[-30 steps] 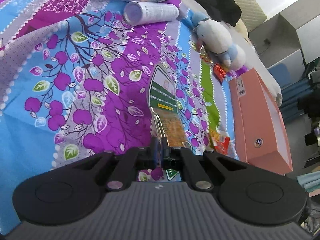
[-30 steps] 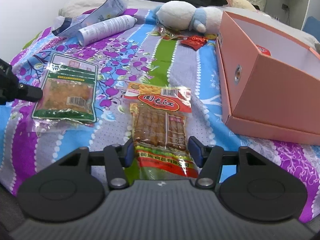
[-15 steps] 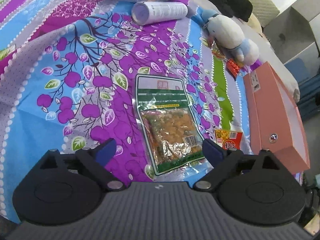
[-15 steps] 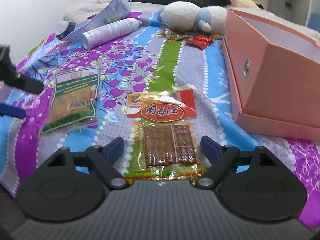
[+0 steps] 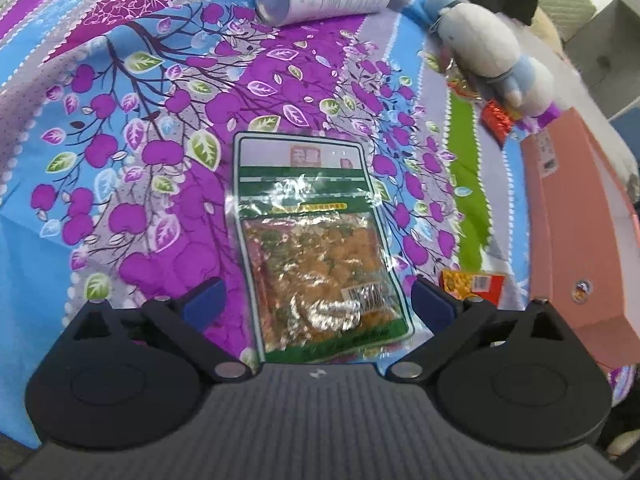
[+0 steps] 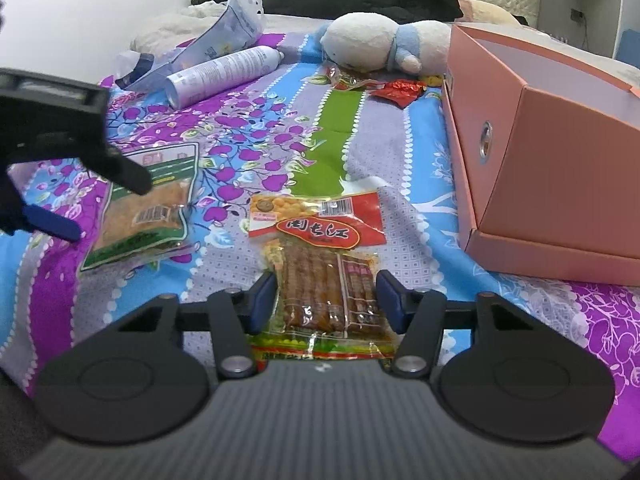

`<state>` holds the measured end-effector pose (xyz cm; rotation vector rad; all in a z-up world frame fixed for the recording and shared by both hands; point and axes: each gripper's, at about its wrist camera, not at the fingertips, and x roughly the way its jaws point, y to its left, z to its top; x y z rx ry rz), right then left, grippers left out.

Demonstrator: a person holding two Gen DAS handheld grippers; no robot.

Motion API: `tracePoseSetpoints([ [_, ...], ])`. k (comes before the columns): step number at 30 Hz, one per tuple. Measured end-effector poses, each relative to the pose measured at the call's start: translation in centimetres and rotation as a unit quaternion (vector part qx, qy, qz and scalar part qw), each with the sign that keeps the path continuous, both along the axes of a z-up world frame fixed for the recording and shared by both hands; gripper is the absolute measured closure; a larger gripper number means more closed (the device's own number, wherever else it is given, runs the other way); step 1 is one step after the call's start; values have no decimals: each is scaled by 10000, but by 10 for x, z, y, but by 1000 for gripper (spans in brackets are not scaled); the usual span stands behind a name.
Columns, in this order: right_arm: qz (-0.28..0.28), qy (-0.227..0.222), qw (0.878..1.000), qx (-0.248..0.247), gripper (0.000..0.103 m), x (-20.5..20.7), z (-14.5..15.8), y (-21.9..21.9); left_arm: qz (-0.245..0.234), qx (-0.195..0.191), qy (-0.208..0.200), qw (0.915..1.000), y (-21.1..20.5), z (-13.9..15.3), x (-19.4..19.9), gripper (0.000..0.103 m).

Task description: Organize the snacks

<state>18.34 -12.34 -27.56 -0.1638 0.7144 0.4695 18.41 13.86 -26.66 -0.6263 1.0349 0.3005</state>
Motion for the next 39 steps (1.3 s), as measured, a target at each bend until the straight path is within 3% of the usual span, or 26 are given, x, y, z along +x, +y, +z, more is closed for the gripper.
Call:
tracePoseSetpoints([
  [12,132,-67,9999,-8,46,0,0,-2,-651,1145,649,9892,-37,-18,39,0],
  [17,100,-48,9999,-2,49,1,2,-3,-861,1193,547,9876,-36,-17,37,4],
  [20,89,-32,10000,-11,50,1,3,-3,-922,1267,482,9865,-36,-12,31,15],
  [22,72,-30,10000,4,51,2,6,-3,-953,1317,419,9858,-35,-8,26,29],
  [25,67,-31,10000,8,51,2,8,-2,-1056,1240,252,9863,-33,-3,20,36],
  [34,-42,-129,9998,129,53,-1,36,-6,-1005,1138,-53,9884,-30,21,6,38],
  [35,-60,-156,9997,149,55,-2,40,-8,-1026,1148,-122,9880,-31,28,4,38],
  [37,-94,-208,9995,221,79,-4,51,-12,-1068,1188,-250,9868,-32,41,1,38],
  [39,-221,-244,9993,183,83,-3,60,-15,-1117,1258,-365,9851,-34,52,0,38],
])
